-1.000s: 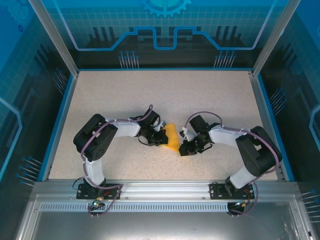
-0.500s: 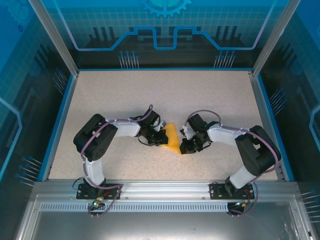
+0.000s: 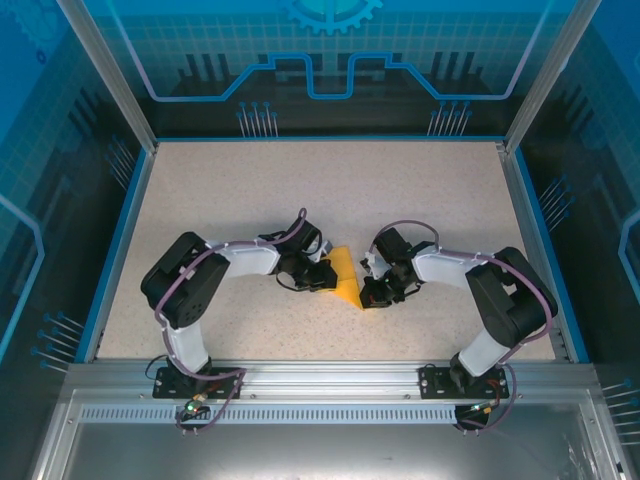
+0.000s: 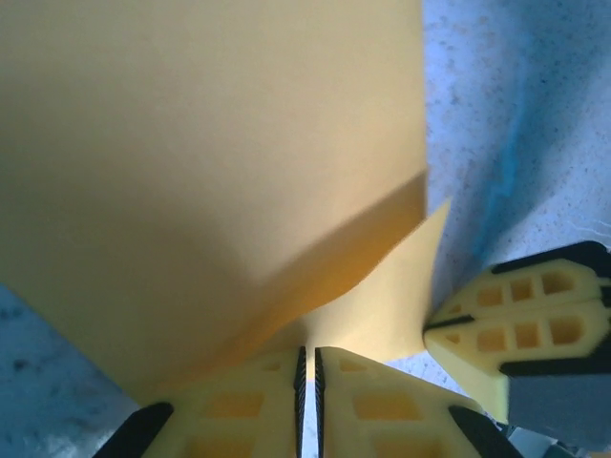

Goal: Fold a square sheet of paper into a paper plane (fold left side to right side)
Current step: Third fold the triangle at the center of the table.

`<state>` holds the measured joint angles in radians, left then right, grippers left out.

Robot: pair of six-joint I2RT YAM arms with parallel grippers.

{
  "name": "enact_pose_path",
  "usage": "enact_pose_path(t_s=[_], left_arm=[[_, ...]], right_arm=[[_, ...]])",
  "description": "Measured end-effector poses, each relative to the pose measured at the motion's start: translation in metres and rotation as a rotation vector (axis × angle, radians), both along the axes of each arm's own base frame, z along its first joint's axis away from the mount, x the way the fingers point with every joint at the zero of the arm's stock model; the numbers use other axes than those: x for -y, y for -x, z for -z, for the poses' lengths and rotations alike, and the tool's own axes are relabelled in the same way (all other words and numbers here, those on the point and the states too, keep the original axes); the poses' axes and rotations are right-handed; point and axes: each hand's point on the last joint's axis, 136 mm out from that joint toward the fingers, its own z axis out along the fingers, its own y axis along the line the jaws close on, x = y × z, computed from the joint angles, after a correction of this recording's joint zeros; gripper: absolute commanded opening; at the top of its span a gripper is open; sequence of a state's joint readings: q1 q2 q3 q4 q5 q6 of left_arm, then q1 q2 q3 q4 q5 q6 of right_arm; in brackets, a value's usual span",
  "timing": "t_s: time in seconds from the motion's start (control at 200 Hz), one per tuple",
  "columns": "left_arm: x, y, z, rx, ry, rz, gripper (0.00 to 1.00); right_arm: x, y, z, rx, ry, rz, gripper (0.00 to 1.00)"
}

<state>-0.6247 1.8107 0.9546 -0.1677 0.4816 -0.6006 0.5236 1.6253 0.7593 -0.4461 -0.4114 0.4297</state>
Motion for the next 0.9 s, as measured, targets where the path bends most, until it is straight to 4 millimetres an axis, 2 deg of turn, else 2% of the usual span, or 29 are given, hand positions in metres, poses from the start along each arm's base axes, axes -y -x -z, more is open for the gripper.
enact_pose_path(t_s=[0.16,0.275,0.445,0.63,0.9], left_arm=[[0.014,0.013,-0.023,0.055,0.023,0.048,0.06],[0.025,0.025,-0.031,0.071,0.038,0.085,0.05],[0.034,0.039,-0.026,0.054,0.039,0.112,0.04],[0.040,0.043,-0.009,0.022,0.025,0.109,0.03],[0.040,0.043,0.001,0.004,0.011,0.108,0.03]], right_arm=[[0.000,0.000,0.000,0.001,0.004,0.000,0.00],[0.000,0.000,0.000,0.002,0.004,0.000,0.00],[0.000,0.000,0.001,0.001,0.004,-0.001,0.00],[0.000,0.000,0.001,0.002,0.007,-0.004,0.00],[-0.001,0.001,0.001,-0.009,0.018,-0.007,0.00]])
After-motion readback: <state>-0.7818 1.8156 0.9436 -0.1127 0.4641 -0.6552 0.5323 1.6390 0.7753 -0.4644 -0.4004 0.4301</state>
